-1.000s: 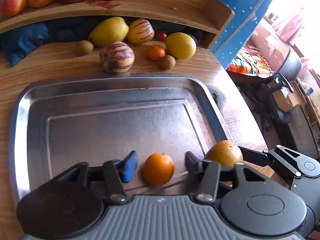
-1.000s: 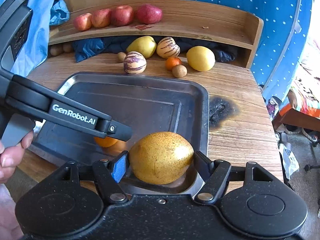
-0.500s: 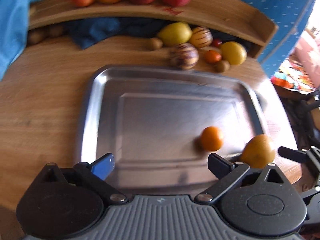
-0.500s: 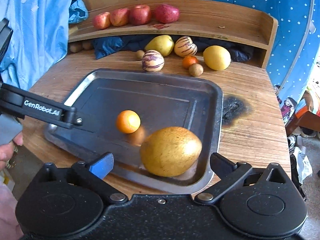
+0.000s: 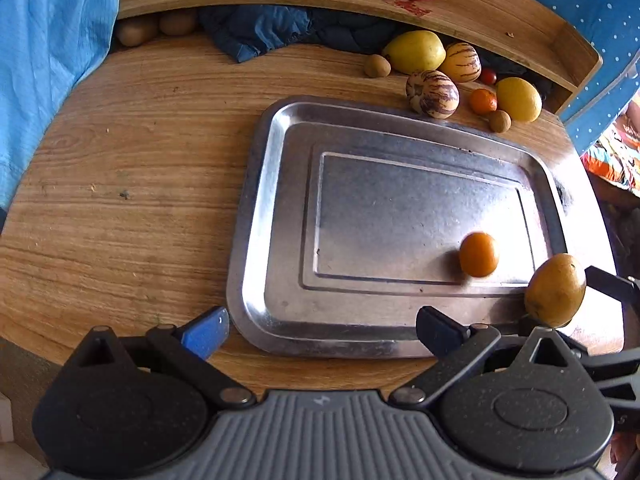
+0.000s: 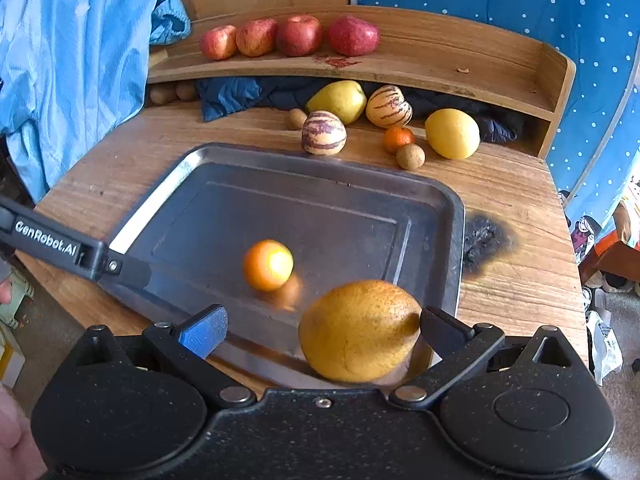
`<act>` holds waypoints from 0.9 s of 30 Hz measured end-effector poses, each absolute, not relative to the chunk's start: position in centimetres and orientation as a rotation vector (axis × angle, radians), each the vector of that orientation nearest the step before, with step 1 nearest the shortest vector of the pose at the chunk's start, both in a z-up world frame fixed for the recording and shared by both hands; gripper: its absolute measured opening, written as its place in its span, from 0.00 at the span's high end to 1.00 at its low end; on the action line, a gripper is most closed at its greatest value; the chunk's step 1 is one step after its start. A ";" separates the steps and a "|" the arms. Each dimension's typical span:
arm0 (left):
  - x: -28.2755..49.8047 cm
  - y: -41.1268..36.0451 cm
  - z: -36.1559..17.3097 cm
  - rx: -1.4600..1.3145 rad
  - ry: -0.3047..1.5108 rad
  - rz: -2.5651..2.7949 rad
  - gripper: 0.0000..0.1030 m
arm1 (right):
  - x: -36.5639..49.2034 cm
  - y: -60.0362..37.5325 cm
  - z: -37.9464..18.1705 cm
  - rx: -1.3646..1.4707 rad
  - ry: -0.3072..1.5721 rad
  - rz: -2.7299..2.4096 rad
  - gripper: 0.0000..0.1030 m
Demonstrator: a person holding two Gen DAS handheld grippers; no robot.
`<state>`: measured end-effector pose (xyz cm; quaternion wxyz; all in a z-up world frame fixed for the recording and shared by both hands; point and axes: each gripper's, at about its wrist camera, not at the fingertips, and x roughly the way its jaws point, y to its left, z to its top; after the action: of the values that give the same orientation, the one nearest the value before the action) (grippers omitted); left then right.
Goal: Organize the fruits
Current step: 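Open both tools to release the orange and pear onto the tray, then grasp the kiwi with the left tool while the right tool grasps the striped pepino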
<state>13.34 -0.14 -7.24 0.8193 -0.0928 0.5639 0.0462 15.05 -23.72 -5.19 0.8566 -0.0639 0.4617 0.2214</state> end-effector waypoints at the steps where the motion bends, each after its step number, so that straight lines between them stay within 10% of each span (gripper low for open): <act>1: 13.5 0.0 -7.1 -0.191 1.199 0.099 0.01 | 15.2 -23.7 -5.2 -0.127 0.969 0.461 0.01; 27: 27.1 3.3 -7.7 -0.129 1.183 -0.094 0.01 | 24.0 -19.1 -5.8 -0.116 0.954 0.270 0.01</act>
<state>27.14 3.33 -7.68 0.8272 -0.0605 0.5569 -0.0444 24.03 -19.06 -5.81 0.8780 -0.0554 0.4575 0.1294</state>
